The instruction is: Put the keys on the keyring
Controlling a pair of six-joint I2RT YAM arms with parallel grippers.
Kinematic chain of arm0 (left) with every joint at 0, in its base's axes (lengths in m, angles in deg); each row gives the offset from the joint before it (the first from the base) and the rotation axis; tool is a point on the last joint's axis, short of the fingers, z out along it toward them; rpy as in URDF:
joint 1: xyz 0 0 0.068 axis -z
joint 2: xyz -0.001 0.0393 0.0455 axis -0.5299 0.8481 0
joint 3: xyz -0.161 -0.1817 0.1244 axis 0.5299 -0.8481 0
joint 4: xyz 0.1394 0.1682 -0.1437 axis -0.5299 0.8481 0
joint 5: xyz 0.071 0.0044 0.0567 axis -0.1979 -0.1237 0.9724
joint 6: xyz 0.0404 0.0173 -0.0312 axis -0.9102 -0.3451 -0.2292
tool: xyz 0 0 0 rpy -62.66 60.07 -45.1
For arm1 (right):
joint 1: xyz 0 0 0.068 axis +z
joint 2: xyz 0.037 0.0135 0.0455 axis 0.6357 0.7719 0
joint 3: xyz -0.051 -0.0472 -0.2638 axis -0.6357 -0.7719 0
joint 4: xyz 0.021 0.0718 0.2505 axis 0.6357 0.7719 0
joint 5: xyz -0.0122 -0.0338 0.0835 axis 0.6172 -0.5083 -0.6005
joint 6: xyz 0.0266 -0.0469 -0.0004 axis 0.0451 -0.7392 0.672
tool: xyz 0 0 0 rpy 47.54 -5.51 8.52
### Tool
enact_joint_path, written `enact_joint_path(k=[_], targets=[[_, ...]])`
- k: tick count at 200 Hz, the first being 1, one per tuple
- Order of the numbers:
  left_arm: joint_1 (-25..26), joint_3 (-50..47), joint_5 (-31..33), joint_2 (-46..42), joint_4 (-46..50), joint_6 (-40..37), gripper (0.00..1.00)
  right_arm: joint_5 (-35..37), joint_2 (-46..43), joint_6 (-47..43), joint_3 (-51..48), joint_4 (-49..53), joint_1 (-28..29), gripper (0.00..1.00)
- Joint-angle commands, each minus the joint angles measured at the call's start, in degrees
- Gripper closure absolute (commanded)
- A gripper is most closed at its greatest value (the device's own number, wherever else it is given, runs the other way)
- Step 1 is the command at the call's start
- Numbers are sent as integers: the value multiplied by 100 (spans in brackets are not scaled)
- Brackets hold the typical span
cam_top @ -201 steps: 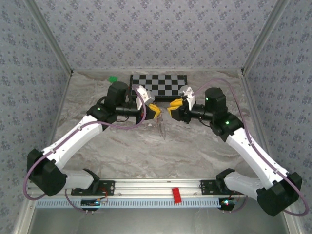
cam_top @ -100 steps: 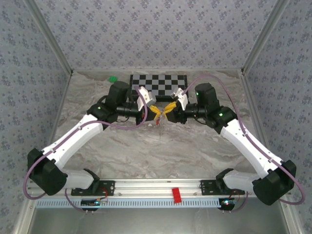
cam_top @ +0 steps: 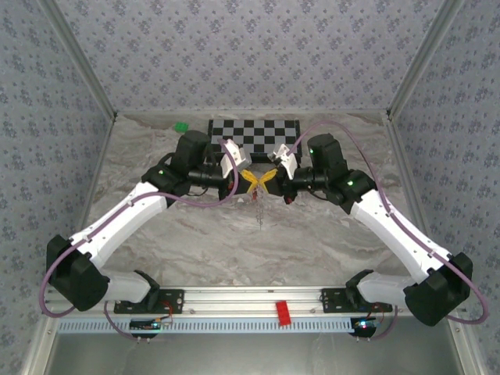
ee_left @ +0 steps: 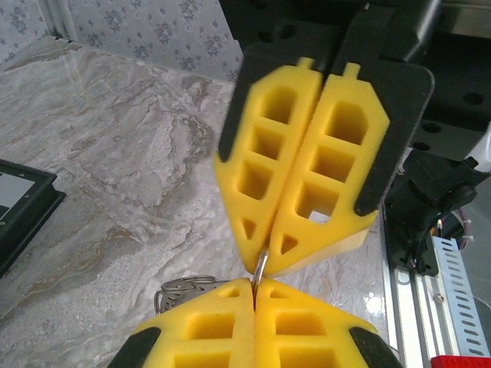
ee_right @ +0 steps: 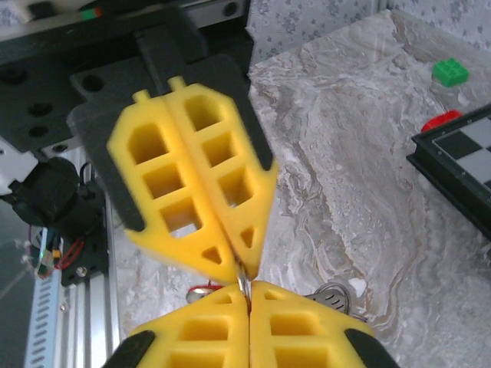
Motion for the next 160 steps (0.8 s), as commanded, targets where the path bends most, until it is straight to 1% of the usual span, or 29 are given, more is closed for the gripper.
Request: enact_joint_path(k=[1,38,41,45,50,61,71,91,110,117,160], targets=[[72,233,-213,-20,-42,-83,100,-62,64,-64,176,24,63,100],[68,212,-165,-73,-153,10,100,-99,-1,-180,33,-100,107,100],[68,207,-155,-74,-174,32,98,-76,-16,-168,8,-143,116,100],[70,202,-139,-94,-214,60,90,-42,-35,-129,-35,-222,123,100],[66,181,-132,-112,-266,117,87,-27,-69,-84,-84,-308,108,100],[54,134,-130,-173,-403,220,84,-24,-153,37,-221,-595,90,100],[53,67,-100,-249,-552,328,76,-19,-263,136,-373,-875,87,100],[-4,-194,-31,-466,-1116,698,75,10,-467,400,-670,-1464,24,100],[-61,-581,-38,-673,-1896,1185,70,-48,-600,774,-938,-2129,-71,100],[-64,-683,-30,-732,-2076,1269,70,-106,-633,925,-1020,-2378,-108,100],[-115,-925,72,-890,-2351,1452,69,-328,-762,1769,-1571,-3961,-292,100]])
